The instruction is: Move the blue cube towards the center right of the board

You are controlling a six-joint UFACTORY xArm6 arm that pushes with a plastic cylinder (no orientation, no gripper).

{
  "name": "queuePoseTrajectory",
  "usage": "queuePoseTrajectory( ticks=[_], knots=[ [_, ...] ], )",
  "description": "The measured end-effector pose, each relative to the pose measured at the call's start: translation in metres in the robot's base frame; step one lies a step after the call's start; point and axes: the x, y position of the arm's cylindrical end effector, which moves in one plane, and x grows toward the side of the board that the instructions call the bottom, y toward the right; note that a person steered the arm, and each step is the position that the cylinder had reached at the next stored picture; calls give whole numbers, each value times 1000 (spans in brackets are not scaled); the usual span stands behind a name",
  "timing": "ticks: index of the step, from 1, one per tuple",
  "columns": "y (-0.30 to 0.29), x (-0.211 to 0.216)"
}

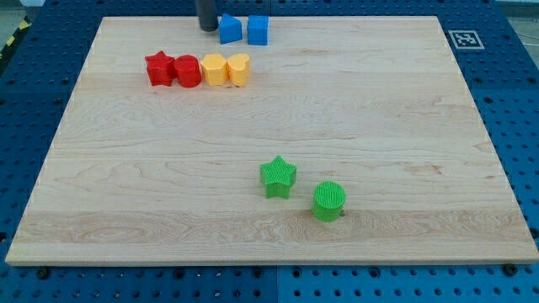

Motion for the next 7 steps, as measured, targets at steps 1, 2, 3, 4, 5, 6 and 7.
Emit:
queuePoseTrajectory(
  ticks=[1, 2, 3, 4, 5, 6, 7],
  knots=[
    [18, 2],
    [35, 10],
    [55, 14],
    [79, 14],
    [103, 14],
    [131, 14],
    [164, 14]
  ],
)
